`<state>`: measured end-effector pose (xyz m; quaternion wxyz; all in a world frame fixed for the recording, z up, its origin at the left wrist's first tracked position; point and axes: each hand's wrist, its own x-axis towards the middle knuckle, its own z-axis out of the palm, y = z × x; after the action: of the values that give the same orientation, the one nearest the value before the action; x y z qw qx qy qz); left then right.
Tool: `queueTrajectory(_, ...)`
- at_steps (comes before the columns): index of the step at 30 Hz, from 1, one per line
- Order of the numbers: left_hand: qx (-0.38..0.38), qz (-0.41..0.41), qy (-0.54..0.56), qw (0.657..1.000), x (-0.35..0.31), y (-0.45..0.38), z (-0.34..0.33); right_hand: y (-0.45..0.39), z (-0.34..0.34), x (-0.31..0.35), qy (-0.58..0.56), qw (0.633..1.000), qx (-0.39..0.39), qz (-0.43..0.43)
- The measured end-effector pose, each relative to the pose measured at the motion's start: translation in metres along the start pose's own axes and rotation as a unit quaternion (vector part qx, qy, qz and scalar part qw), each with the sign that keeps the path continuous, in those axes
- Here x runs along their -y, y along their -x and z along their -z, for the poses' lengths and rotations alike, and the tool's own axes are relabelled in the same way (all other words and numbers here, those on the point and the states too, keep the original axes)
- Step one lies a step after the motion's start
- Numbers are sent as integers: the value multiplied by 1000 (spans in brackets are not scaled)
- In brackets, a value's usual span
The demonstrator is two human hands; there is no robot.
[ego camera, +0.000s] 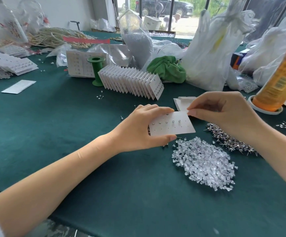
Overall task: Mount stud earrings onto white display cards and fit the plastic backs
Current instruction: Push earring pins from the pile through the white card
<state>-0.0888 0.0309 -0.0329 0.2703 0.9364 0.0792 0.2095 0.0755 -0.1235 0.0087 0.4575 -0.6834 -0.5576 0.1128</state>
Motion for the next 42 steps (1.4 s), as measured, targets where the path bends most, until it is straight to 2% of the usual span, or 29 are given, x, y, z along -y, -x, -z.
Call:
queueTrajectory(10, 11, -4, 8, 1000, -2, 1, 2, 2, -10, -10, -10, 1000, -4, -19)
queueTrajectory(29, -8, -3, 4, 1000, 0, 0, 2, 6, -11, -2, 18, 999, 17, 26)
queueTrajectory(31, -12, -1, 9, 1000, 0, 0, 2, 5, -9, -1, -23, 1000, -16, 0)
queueTrajectory(33, -11, 3, 12, 1000, 0, 0, 3, 3, -6, -2, -69, 994, -58, -61)
queueTrajectory(35, -10, 7, 14, 1000, -1, 0, 3, 2, -2, -2, -116, 983, -56, -132)
queueTrajectory(39, -12, 0, 15, 1000, -2, 0, 3, 1, -1, 3, -176, 956, 41, -232)
queueTrajectory(42, -18, -10, 18, 1000, -3, 0, 3, 1, -2, 6, -238, 920, 135, -282)
